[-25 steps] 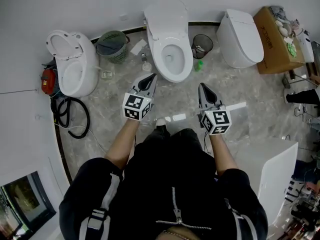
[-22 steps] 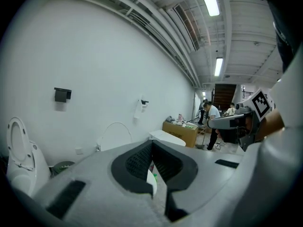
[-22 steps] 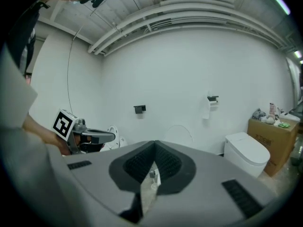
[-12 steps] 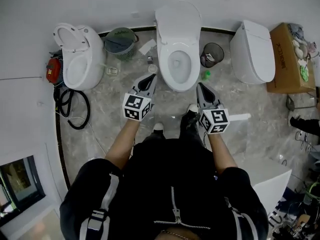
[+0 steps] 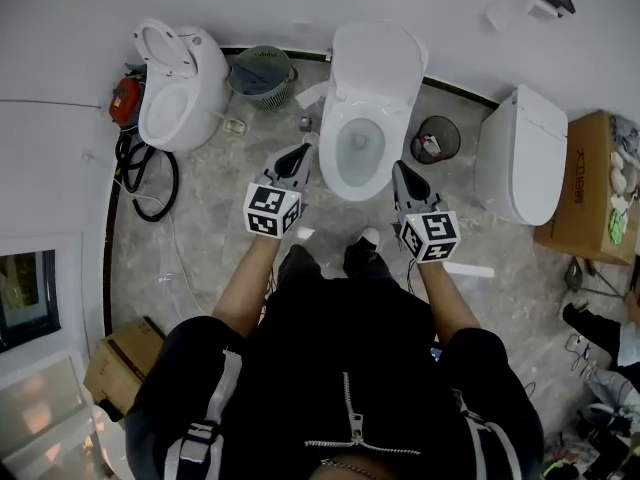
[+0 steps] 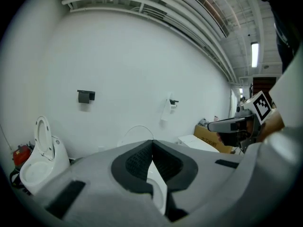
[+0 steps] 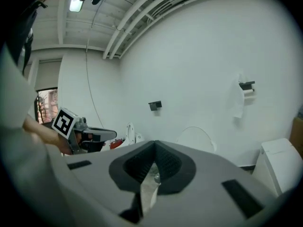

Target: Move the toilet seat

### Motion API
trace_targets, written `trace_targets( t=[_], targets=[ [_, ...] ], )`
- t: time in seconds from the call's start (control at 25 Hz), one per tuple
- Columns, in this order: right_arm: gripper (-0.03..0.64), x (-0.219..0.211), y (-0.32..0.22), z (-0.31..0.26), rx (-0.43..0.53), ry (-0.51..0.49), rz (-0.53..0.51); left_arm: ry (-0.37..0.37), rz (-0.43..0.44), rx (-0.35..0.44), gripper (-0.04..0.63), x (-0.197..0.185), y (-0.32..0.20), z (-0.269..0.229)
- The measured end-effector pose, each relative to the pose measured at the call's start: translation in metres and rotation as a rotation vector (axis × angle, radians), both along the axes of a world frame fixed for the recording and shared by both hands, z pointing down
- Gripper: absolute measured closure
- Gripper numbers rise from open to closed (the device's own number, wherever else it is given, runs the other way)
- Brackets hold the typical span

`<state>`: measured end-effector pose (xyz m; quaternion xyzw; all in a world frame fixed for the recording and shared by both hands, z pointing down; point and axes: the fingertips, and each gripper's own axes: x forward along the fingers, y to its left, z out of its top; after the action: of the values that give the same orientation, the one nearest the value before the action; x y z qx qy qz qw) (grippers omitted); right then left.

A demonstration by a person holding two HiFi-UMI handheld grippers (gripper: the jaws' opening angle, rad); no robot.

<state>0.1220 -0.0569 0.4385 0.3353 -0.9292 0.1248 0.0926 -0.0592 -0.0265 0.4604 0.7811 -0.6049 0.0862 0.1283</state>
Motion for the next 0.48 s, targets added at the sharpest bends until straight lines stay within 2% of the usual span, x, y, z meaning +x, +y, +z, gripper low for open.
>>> trace_targets(
  t=[0.24, 0.48],
  targets=[
    [0.614, 0.019, -0.033, 0.001, -0.013, -0.005, -0.022, 0.012, -0.051, -0.007, 0.592, 0.014, -0.026, 0.002],
    [0.614, 0.019, -0.055, 0.005, -0.012, 0.008, -0.02, 0.007, -0.017, -0.014, 0.592, 0.019, -0.055, 0.005]
  ],
)
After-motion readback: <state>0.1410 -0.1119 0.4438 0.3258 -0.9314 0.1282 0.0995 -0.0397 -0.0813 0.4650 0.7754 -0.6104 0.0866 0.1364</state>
